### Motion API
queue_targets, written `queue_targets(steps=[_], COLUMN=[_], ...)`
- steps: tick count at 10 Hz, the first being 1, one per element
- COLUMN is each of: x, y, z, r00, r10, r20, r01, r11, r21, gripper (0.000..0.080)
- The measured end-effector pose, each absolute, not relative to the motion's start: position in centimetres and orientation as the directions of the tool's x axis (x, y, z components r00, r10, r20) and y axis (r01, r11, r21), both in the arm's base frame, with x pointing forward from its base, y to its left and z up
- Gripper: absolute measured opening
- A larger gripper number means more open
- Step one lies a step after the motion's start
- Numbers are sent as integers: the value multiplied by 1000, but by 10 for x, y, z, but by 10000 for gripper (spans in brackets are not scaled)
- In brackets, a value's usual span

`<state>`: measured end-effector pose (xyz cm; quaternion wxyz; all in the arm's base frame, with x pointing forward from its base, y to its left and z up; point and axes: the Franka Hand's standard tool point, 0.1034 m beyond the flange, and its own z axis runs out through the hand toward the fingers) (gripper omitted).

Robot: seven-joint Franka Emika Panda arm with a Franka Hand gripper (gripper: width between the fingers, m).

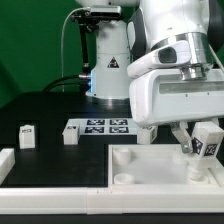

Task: Assemble one leg

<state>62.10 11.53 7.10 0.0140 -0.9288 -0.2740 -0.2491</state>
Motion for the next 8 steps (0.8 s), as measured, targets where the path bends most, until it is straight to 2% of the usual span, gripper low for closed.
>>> queue_targets(steps=[4,8], x=[617,621], y=[118,107], z=[62,62], r00=[727,703], r10=[506,504], r20=[464,501], r01=[523,516], r11=[-846,-847], r21=[103,128], gripper=[290,290])
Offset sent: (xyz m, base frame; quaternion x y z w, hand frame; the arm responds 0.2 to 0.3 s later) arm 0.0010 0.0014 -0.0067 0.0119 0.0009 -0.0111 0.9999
